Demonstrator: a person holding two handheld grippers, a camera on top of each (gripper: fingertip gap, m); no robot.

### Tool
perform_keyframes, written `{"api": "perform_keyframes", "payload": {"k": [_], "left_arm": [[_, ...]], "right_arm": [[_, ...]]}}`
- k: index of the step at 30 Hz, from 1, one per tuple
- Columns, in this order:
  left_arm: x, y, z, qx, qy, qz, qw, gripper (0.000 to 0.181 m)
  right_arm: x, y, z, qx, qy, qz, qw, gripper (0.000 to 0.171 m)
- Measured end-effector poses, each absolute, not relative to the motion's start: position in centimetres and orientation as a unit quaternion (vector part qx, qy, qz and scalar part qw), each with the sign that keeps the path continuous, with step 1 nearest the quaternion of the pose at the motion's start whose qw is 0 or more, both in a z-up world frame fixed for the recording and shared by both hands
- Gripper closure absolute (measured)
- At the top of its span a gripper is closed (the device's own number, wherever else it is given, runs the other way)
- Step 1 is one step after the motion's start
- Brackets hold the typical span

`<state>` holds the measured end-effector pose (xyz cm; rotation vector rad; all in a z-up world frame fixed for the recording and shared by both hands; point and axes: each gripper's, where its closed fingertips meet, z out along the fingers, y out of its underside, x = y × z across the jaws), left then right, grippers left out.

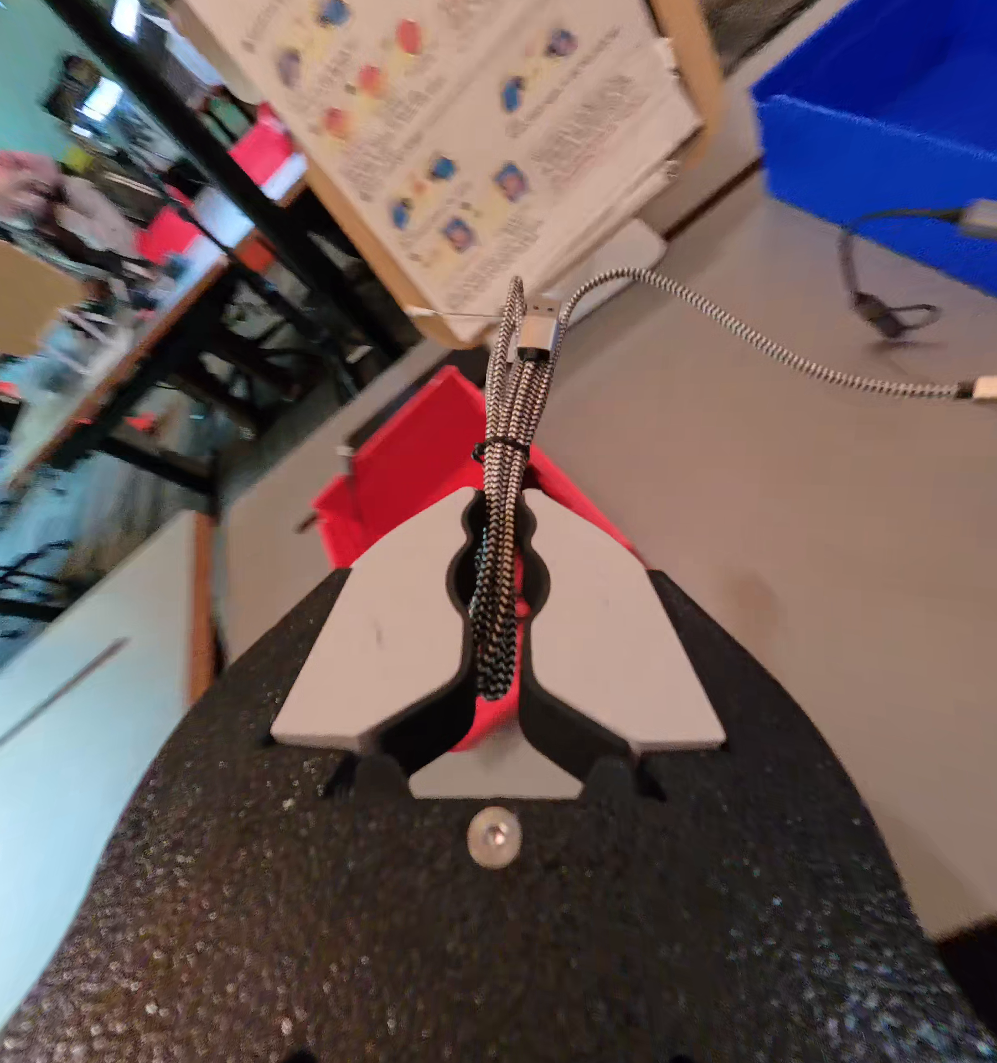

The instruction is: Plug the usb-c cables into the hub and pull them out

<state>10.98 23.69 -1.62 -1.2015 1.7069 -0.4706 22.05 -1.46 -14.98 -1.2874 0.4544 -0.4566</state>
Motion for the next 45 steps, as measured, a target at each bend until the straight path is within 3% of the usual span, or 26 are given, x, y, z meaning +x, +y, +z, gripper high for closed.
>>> {"api": "perform_keyframes", "payload": {"k": [4,8,13,16,21,23,26,29,33,36,39,42,45], "left_arm": [[9.1,19.0,-11.3,-0.533,0.739,-0.216,0.35,0.171],[7.6,18.0,-19.7,-0.581,0.74,-0.196,0.277,0.171],[7.2,17.8,-23.2,-0.594,0.736,-0.179,0.271,0.172],[8.6,17.8,-20.6,-0.562,0.724,-0.202,0.344,0.172],[10.9,19.8,-11.2,-0.415,0.64,-0.119,0.636,0.172],[11.2,18.5,-9.8,-0.295,0.639,-0.07,0.707,0.172],[11.3,14.9,-12.0,-0.118,0.669,-0.013,0.734,0.172],[10.2,11.2,-16.3,0.002,0.721,-0.001,0.693,0.172],[8.8,9.7,-17.8,0.047,0.731,0.021,0.681,0.172],[9.7,14.6,-16.1,-0.074,0.71,0.048,0.699,0.172],[10.0,19.6,-10.8,-0.156,0.623,0.121,0.757,0.172],[10.2,19.0,-5.5,-0.132,0.557,0.122,0.811,0.172],[11.2,14.2,-6.4,-0.014,0.578,0.084,0.811,0.172]], "right_arm": [[23.1,-2.6,-15.0,-0.578,0.229,-0.215,0.753,0.145],[22.9,-2.5,-14.9,-0.578,0.222,-0.214,0.756,0.145],[22.6,-2.0,-14.9,-0.586,0.208,-0.218,0.752,0.145],[22.7,-2.1,-14.9,-0.584,0.211,-0.216,0.753,0.145],[22.6,-2.0,-14.9,-0.586,0.208,-0.218,0.752,0.145],[22.6,-2.0,-14.9,-0.586,0.207,-0.219,0.752,0.145],[22.8,-2.3,-14.9,-0.581,0.214,-0.213,0.756,0.145],[23.0,-2.4,-14.8,-0.577,0.22,-0.21,0.758,0.145],[22.9,-2.3,-14.8,-0.579,0.217,-0.211,0.757,0.145],[22.9,-2.2,-14.9,-0.58,0.216,-0.21,0.757,0.145],[22.9,-2.2,-14.9,-0.581,0.214,-0.21,0.757,0.145],[22.8,-2.1,-14.9,-0.582,0.211,-0.211,0.756,0.145],[22.8,-2.2,-14.8,-0.581,0.211,-0.21,0.757,0.145]]}}
